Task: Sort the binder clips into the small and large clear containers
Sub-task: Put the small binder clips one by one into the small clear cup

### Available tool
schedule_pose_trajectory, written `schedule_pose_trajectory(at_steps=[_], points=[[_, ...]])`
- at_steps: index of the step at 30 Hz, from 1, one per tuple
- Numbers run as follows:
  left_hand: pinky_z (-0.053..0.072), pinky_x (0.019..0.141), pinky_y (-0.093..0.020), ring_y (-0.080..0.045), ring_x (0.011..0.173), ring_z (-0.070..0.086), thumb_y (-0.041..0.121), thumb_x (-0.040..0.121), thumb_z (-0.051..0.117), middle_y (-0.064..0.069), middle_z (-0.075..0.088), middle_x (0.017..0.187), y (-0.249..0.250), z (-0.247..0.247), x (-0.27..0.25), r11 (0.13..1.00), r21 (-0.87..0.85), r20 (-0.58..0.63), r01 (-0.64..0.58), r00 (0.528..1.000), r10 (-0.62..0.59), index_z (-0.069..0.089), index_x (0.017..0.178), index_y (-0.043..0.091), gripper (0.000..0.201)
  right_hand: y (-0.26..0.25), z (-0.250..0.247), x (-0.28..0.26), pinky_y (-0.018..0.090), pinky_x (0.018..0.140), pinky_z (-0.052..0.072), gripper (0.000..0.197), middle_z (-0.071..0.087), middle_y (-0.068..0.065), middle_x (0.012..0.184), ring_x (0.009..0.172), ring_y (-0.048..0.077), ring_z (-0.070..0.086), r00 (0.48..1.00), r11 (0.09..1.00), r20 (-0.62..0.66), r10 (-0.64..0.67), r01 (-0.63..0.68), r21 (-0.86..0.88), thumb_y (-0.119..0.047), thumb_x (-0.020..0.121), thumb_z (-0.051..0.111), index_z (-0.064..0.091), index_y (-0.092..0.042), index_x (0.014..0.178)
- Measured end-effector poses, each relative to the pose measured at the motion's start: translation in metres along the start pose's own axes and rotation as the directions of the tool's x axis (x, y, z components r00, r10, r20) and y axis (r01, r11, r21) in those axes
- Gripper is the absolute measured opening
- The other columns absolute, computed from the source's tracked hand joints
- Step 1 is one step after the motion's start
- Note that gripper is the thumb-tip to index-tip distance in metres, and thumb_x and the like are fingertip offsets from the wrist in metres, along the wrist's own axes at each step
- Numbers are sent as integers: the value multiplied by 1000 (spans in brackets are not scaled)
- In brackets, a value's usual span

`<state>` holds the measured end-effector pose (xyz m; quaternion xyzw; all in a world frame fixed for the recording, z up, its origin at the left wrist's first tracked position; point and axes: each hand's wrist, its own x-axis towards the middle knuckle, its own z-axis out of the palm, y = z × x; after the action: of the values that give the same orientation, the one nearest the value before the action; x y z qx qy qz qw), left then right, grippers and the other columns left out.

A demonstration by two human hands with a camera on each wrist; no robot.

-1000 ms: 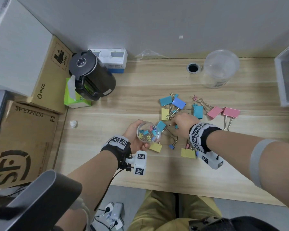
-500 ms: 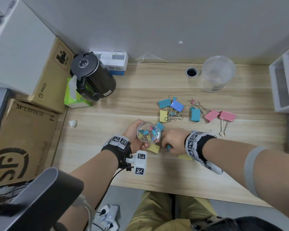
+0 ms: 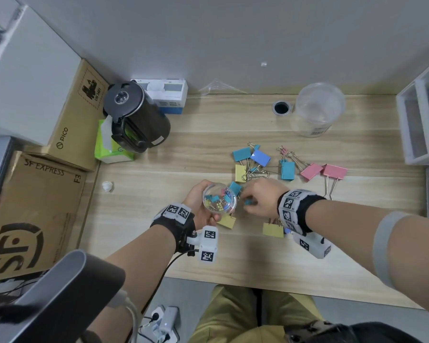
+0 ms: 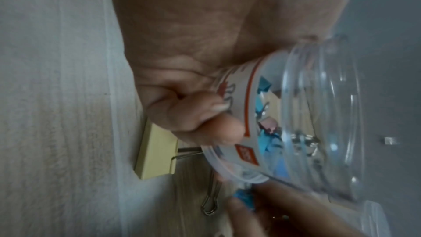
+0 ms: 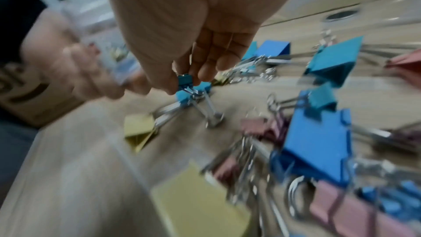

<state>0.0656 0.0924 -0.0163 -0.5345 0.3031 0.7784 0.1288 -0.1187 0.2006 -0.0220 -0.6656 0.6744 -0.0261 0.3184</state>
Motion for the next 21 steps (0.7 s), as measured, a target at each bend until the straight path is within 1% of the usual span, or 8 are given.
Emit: schedule_pose_trajectory(at_steps=[4, 6, 8, 10, 13, 16, 19, 21], points=[[30, 48, -22, -18, 47, 45, 48, 86, 44, -15, 69, 84, 8, 5, 1, 1000, -3, -69, -3, 998, 3, 67, 100, 7, 49, 11, -44, 0, 32, 84, 52, 31, 65, -13, 88, 85, 13, 63, 966, 963, -188, 177, -130, 237, -34, 83, 68, 68, -24, 112], [31, 48, -23, -17, 47, 45, 49, 87, 43, -16, 71, 86, 13, 11, 2, 1000, 18, -71, 5, 997, -4, 69, 103, 7, 52, 9, -64, 1, 34, 77, 55, 29, 64, -14, 82, 74, 11, 63, 944, 920, -266, 194, -81, 382, -31, 77, 75, 64, -24, 103], [32, 46, -22, -17, 47, 45, 50, 89, 41, -14, 71, 87, 18, 20, 4, 999, 41, -59, 3, 998, 0, 68, 108, 8, 54, 1, -77, 2, 30, 68, 53, 28, 65, -11, 80, 66, 8, 60, 942, 895, -300, 147, 2, 445, -28, 73, 80, 61, -19, 92], [33, 42, -19, -16, 45, 46, 51, 92, 40, -11, 70, 81, 21, 30, 5, 999, 39, -56, -8, 998, 10, 67, 103, 10, 51, -10, -81, 1, 24, 63, 51, 29, 67, -9, 79, 63, 3, 58, 959, 898, -279, 55, 75, 434, -29, 70, 83, 62, -18, 87], [34, 43, -19, -16, 43, 52, 47, 96, 36, -6, 68, 68, 24, 45, 5, 999, 22, -68, -45, 997, 46, 65, 90, 16, 43, -22, -73, -3, 24, 67, 54, 35, 69, -9, 78, 66, 5, 65, 978, 881, -208, 5, 95, 464, -36, 68, 84, 63, -21, 92], [35, 42, -19, -17, 43, 55, 43, 94, 40, -10, 67, 76, 23, 51, 6, 999, 2, -34, -51, 998, 51, 65, 94, 13, 39, -13, -64, -10, 29, 71, 56, 30, 68, -10, 77, 70, 9, 66, 961, 874, -261, 88, 51, 483, -42, 77, 77, 64, -21, 94], [34, 42, -18, -18, 41, 49, 47, 93, 42, -14, 69, 86, 21, 48, 7, 1000, 29, -11, -2, 1000, 2, 68, 93, 13, 43, 15, -58, -20, 39, 76, 56, 16, 66, -9, 78, 73, 13, 65, 933, 868, -277, 228, -66, 493, -30, 81, 70, 64, -21, 93], [34, 44, -19, -18, 43, 47, 49, 92, 42, -16, 70, 88, 20, 46, 9, 999, 36, -7, 15, 1000, -15, 69, 93, 13, 45, 33, -51, -31, 39, 77, 57, 14, 67, -10, 79, 73, 11, 64, 941, 890, -217, 261, -148, 431, -24, 81, 67, 65, -21, 94]])
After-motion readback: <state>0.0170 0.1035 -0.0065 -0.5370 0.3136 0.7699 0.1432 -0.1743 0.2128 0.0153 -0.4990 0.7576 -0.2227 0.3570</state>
